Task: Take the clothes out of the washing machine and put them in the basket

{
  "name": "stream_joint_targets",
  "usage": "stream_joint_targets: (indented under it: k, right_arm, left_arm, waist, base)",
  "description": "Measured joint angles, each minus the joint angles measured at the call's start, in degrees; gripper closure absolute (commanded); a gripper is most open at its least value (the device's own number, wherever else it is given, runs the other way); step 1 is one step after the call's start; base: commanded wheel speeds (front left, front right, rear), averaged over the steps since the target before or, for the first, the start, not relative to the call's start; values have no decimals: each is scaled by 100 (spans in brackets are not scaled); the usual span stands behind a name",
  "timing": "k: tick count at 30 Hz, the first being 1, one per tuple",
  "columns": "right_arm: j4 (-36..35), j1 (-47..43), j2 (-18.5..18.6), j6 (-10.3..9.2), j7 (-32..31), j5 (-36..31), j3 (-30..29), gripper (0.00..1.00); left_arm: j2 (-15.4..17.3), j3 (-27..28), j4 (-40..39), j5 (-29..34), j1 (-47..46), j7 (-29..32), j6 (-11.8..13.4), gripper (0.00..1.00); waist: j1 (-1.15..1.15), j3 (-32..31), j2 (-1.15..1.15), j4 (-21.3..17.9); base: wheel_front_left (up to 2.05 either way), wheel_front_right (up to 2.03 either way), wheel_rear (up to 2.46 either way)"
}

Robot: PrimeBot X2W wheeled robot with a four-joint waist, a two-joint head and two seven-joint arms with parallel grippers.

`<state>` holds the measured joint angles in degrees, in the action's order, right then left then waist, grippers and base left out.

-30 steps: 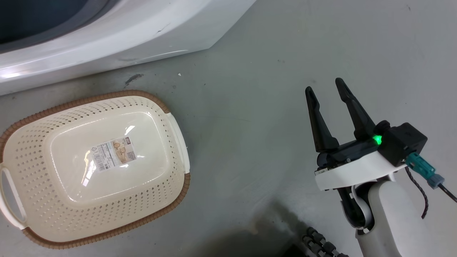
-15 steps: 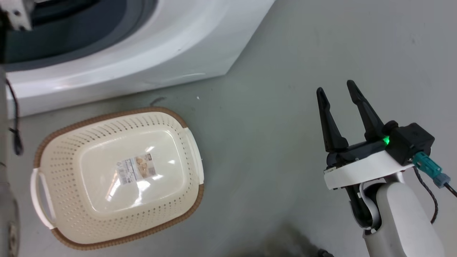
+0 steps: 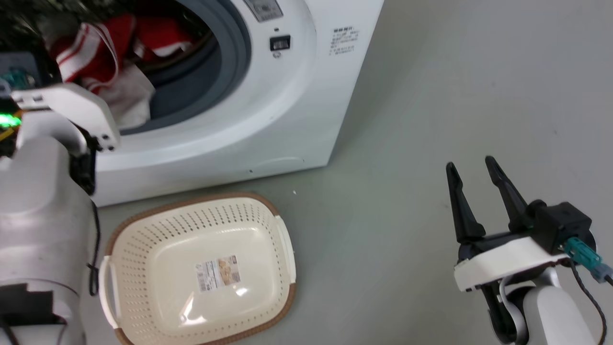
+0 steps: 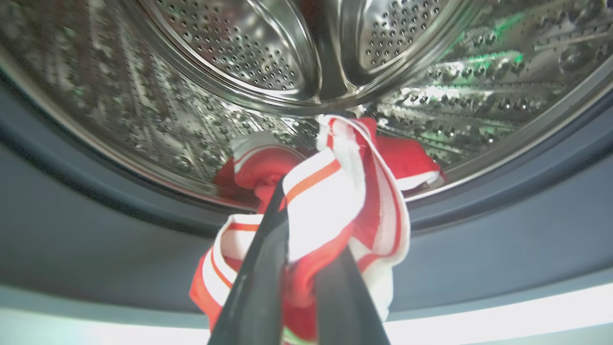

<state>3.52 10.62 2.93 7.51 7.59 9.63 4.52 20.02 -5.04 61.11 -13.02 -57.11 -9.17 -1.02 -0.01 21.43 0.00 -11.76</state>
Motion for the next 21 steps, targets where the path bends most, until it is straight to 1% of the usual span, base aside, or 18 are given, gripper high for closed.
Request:
stream_joint_targets:
  k: [6, 11, 16, 21]
  right_arm:
    - [-234, -317, 0, 0, -216, -92, -153, 0]
    - [-376, -533, -1, 0, -366, -104, -225, 0]
    - [-490, -762, -1, 0, -479, -103, -280, 0]
    - [-603, -973, 0, 0, -599, -105, -369, 0]
  left_arm:
    - [-238, -27, 46, -85, 318, -463, -101, 100]
    - [-397, -20, -222, -137, 575, -566, -178, 100]
    - [-497, 4, -1005, -126, 1011, -575, -174, 100]
    - [-638, 27, -1924, -116, 1692, -575, -142, 100]
  waist:
    - [0, -544, 0, 205]
    - [-1, -915, 0, 400]
    - [-1, -1277, 0, 565]
    - [-1, -1623, 0, 691]
  base:
    - [0, 0, 0]
    - [0, 0, 0]
    - [0, 0, 0]
    - [0, 0, 0]
